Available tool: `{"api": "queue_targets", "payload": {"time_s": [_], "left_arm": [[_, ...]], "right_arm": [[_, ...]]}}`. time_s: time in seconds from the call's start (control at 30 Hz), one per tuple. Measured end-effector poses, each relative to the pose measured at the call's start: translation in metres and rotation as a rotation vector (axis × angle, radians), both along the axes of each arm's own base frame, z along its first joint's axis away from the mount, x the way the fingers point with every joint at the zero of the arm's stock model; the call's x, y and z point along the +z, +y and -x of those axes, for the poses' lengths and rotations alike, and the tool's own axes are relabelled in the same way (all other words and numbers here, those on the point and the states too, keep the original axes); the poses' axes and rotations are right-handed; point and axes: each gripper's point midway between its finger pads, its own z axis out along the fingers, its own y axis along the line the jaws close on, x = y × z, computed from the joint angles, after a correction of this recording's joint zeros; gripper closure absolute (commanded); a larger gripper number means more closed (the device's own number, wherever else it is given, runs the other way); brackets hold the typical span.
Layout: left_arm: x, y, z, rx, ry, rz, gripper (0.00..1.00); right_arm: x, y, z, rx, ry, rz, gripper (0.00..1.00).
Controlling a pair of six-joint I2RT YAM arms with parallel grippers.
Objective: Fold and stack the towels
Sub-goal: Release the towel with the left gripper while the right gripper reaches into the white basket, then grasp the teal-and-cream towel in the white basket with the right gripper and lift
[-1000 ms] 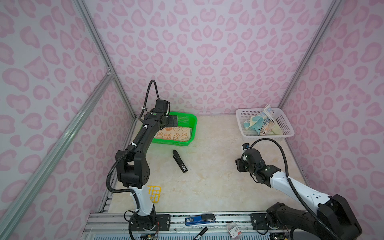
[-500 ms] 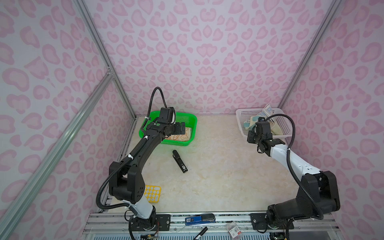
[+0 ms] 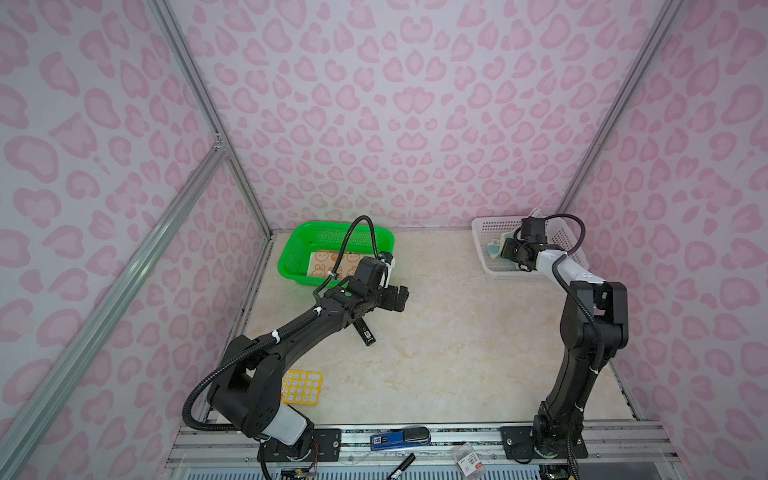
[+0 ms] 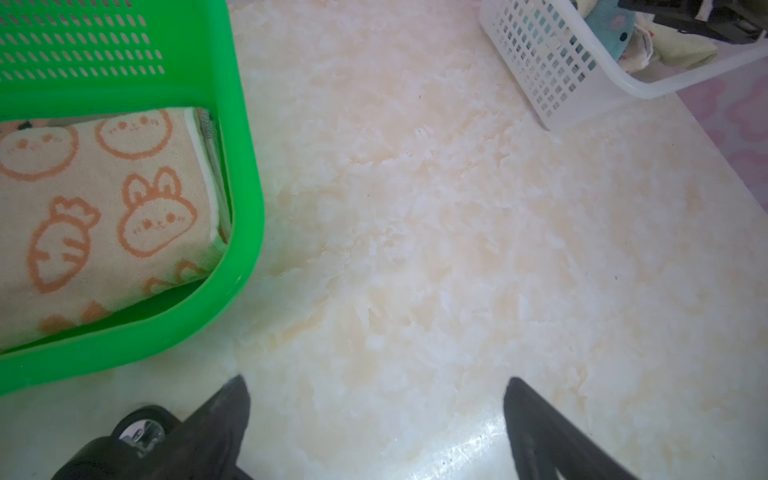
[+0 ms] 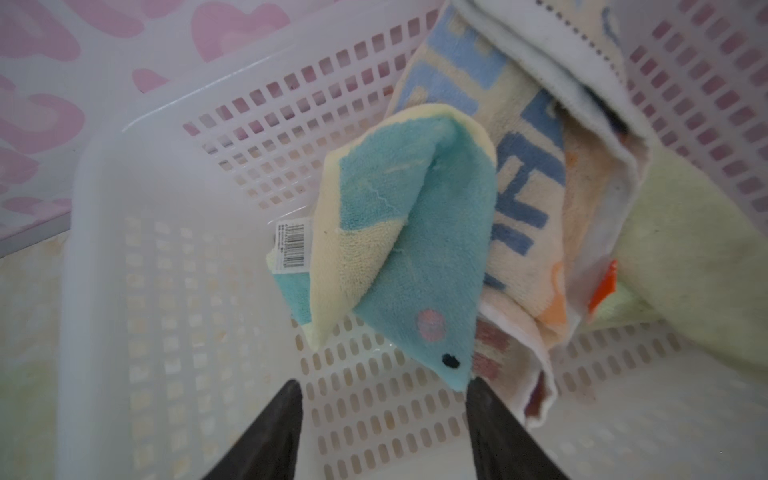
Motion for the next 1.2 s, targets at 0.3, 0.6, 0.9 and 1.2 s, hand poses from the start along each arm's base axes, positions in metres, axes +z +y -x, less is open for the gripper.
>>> {"api": "queue_targets", "payload": {"time_s": [0.3,0.6,0.9,1.2], "left_arm": [[-0.021,-0.025,0.011,-0.018,0.016,-0.002,0.05],[-0.026,-0.031,0.012,-0.021,0.011,-0.021,0.05],[-0.031,-0.03,0.011,-0.015,0.014,-0.036,0.05],[-0.032,-0.03,0.011,-0.014,0.013,-0.044,0.05]], "right_arm": [[-0.043,0.017,-0.023,0.024,0.094,-0.106,0.48],[-0.05,0.049,-0.027,0.103,0.118,-0.147,0.95],[-0.022,0.05,-0.016,0.17,0.079,-0.127,1.0],[0.052,0.042,0.002,0.208,-0.087,-0.09,1.0]]}}
